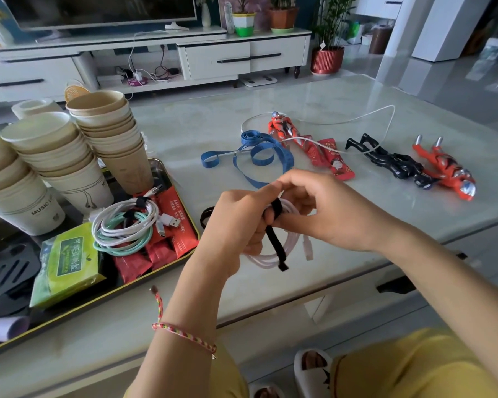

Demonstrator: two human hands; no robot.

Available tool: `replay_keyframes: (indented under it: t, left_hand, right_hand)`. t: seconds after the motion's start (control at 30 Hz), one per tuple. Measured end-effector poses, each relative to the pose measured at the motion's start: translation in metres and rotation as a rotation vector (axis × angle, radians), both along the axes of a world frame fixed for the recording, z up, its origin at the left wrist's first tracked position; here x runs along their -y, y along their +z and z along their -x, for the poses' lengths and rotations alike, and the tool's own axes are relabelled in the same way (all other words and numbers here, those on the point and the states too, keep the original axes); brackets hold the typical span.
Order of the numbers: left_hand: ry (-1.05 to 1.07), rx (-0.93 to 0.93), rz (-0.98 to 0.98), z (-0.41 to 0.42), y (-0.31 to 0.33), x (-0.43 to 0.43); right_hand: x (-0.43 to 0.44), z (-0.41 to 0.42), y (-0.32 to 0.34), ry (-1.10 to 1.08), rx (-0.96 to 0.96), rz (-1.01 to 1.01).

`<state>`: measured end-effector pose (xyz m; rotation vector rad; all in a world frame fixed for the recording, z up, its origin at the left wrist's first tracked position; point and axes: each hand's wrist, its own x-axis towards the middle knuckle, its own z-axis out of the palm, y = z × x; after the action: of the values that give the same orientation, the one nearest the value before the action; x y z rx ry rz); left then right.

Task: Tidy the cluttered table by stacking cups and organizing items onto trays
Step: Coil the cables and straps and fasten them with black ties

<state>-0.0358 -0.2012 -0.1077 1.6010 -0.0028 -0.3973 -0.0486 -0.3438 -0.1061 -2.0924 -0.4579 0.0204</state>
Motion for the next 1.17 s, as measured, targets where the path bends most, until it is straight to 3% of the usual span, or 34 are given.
replay_keyframes:
  t: [0.33,0.57,0.73,0.9,1.17]
  left_hand:
    - [0.020,0.258,-0.078,0.002,-0.003,0.007]
    - [0.054,0.372,-0.081,0.002,-0.004,0.012]
    - [0.100,0.446,-0.135,-0.002,-0.006,0.006]
    - [0.077,0.536,-0.106,0.001,-0.009,0.011]
    - [0.047,0.764,-0.275,0.006,-0.006,0.009]
  right_hand:
    - [0.006,-0.004,-0.004,0.170,-0.417,-0.305]
    - [0.011,-0.009,-0.005,0.194,-0.511,-0.423]
    - [0.019,-0.015,-0.007,0.164,-0.693,-0.587]
    - [0.006,-0.013,-0.012,-0.143,-0.590,-0.465]
    - [0.009,-0.011,-0.007,-0.091,-0.814,-0.728]
